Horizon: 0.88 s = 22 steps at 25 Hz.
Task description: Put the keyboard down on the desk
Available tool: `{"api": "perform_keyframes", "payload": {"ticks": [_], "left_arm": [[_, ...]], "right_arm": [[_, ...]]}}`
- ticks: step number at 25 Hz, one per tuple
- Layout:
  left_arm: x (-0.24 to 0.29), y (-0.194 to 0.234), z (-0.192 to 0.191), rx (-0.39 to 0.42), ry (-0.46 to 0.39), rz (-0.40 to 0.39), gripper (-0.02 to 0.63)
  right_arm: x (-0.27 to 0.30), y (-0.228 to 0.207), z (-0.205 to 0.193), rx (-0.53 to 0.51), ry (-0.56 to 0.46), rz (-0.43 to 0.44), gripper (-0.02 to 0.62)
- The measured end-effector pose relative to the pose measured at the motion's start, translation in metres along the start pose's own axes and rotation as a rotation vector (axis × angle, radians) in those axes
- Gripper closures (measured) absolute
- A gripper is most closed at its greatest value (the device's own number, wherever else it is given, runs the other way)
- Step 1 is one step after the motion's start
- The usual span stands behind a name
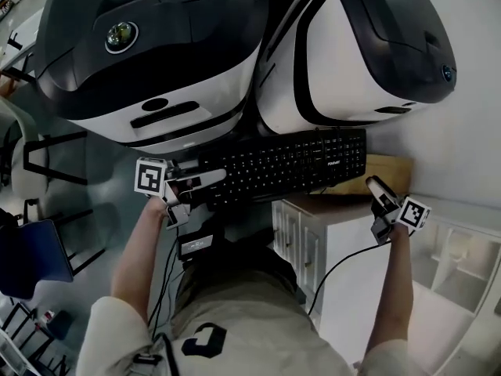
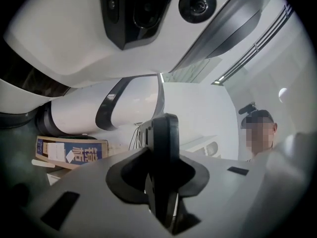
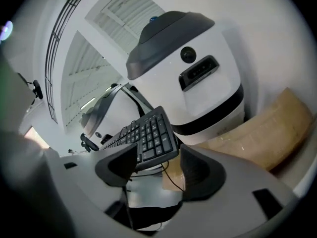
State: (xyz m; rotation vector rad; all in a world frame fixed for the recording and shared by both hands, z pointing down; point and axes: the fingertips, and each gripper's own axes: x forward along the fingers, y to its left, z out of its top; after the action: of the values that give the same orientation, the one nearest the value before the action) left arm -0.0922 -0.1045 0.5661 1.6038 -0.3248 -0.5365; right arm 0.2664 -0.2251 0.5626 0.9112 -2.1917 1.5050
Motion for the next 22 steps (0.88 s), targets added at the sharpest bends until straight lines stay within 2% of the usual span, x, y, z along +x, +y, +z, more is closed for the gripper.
{"api": "perform_keyframes", "payload": {"ticks": [3,6,9,16,19,20,21,22], "left_arm": [[-0.008,-0.003,0.007,0.059,0.004,0.035,0.522],[-0.01,-0.008,0.006,0.054,0.013,0.024,0.522],[-0.01,-0.016,0.002,0.056,0.042,-0.004,0.522],[-0.002,-0.028,-0.004,0.053,0.125,-0.055,0.522],[0.001,-0.03,-0.004,0.045,0.158,-0.08,0.522],[0.003,-0.03,-0.004,0.041,0.167,-0.085,0.522],[0.004,-0.03,-0.003,0.036,0.173,-0.087,0.522],[0.005,-0.028,-0.002,0.03,0.177,-0.088,0.521]], "right_arm": [[0.025,0.009,0.009,-0.04,0.076,0.073,0.279],[0.042,0.009,0.014,-0.083,0.146,0.074,0.253],[0.052,0.005,0.016,-0.081,0.187,0.08,0.238],[0.045,0.037,0.005,0.05,0.247,0.35,0.235],[0.038,0.049,0.004,0.094,0.224,0.453,0.238],[0.033,0.053,0.004,0.102,0.218,0.487,0.277],[0.03,0.056,0.004,0.105,0.216,0.515,0.372],[0.026,0.058,0.003,0.107,0.216,0.537,0.413]]}}
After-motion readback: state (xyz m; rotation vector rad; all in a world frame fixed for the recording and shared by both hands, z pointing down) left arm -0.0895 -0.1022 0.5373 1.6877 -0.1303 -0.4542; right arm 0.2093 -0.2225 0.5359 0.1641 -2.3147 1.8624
